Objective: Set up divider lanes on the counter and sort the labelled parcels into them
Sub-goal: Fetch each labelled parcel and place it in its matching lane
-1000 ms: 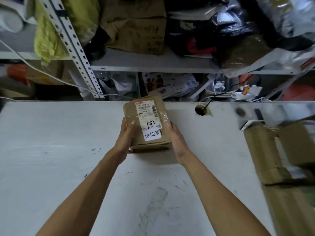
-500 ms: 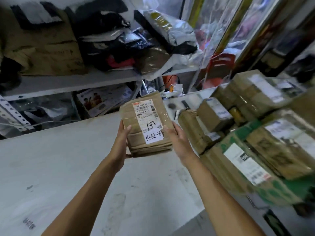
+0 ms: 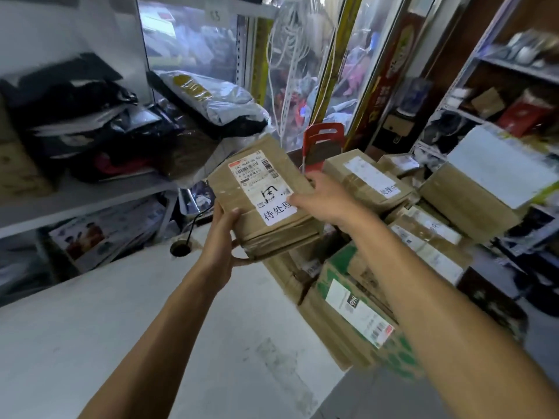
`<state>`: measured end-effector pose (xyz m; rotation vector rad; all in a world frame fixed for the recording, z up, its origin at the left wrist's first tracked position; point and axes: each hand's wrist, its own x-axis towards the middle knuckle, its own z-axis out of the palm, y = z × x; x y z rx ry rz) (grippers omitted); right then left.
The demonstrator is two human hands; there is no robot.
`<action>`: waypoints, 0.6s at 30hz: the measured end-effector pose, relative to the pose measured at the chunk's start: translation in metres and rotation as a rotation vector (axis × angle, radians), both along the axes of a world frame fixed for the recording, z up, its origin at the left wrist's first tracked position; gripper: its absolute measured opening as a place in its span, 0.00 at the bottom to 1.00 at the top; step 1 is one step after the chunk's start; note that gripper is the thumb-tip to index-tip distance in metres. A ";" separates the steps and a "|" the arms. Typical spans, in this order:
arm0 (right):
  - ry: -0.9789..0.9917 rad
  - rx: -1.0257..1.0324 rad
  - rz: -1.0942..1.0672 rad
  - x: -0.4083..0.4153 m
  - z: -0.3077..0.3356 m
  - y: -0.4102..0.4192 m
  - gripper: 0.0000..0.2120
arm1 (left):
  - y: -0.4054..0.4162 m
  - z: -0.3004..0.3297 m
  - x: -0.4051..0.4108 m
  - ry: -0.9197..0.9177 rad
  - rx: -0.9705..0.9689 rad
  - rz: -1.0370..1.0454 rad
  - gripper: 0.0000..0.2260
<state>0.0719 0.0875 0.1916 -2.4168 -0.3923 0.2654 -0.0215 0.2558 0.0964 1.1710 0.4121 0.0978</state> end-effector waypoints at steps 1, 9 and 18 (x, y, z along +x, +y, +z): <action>-0.023 -0.073 0.017 0.008 0.009 -0.006 0.19 | -0.006 0.006 0.005 -0.004 0.009 -0.006 0.20; -0.065 -0.364 0.194 0.061 0.030 -0.058 0.27 | -0.050 0.024 0.029 -0.048 0.077 -0.025 0.20; -0.050 -0.432 0.377 0.115 -0.002 -0.116 0.23 | -0.125 0.012 0.057 0.028 0.161 0.084 0.16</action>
